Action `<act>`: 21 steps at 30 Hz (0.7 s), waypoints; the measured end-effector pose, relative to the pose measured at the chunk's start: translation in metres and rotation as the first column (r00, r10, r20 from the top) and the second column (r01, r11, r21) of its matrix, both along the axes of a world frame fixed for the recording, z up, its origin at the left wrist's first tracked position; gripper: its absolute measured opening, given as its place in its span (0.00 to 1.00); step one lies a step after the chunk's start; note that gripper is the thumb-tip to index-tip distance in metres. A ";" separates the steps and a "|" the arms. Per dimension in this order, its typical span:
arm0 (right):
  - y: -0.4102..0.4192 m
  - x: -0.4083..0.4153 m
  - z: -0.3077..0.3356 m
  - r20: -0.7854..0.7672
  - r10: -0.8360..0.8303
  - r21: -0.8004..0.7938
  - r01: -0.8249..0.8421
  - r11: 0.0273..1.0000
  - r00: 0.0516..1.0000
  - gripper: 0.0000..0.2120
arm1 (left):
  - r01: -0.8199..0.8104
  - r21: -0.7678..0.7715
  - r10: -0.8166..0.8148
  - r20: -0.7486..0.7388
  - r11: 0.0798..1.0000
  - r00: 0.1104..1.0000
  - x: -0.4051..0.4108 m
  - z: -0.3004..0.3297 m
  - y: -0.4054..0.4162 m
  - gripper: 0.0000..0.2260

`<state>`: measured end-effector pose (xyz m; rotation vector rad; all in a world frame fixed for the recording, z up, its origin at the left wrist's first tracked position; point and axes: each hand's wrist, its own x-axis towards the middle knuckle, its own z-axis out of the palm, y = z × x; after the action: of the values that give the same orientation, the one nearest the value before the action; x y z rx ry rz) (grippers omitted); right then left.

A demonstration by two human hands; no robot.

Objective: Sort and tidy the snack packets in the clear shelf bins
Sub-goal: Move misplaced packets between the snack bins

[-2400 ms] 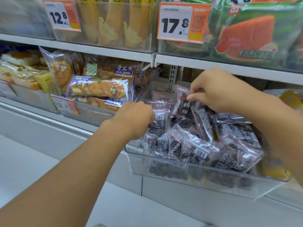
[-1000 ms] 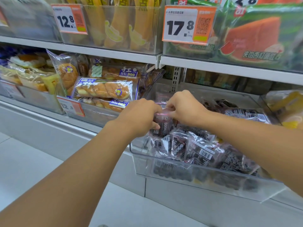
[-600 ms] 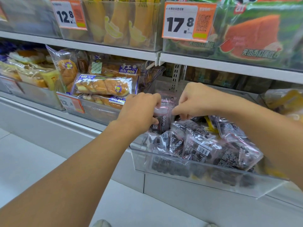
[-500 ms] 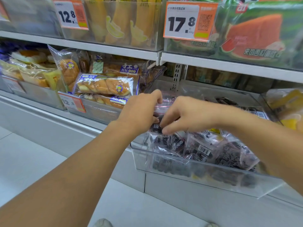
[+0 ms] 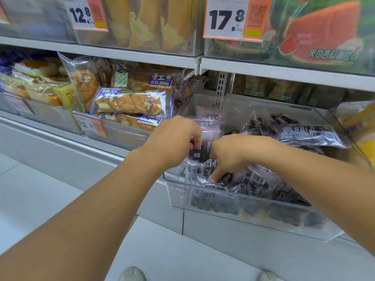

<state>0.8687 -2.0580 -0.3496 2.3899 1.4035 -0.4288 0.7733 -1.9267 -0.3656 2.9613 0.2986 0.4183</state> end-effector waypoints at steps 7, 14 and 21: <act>-0.032 -0.006 0.013 -0.123 0.189 0.475 -0.110 0.873 0.974 0.16 | 0.093 0.024 -0.089 -0.124 0.995 0.988 0.005 0.002 0.008 0.16; -0.050 0.008 0.013 -0.270 0.123 0.548 0.048 0.835 0.955 0.16 | 0.196 -0.146 -0.216 -0.134 0.970 0.967 -0.023 0.012 0.010 0.03; -0.040 -0.001 0.014 -0.236 0.130 0.756 0.098 0.647 0.963 0.10 | 0.142 -0.092 -0.159 -0.216 0.986 0.963 -0.045 0.017 0.009 0.08</act>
<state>0.8676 -2.0975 -0.3361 3.0565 2.0510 -0.1558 0.7283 -1.9173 -0.3484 2.9305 0.1076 0.0537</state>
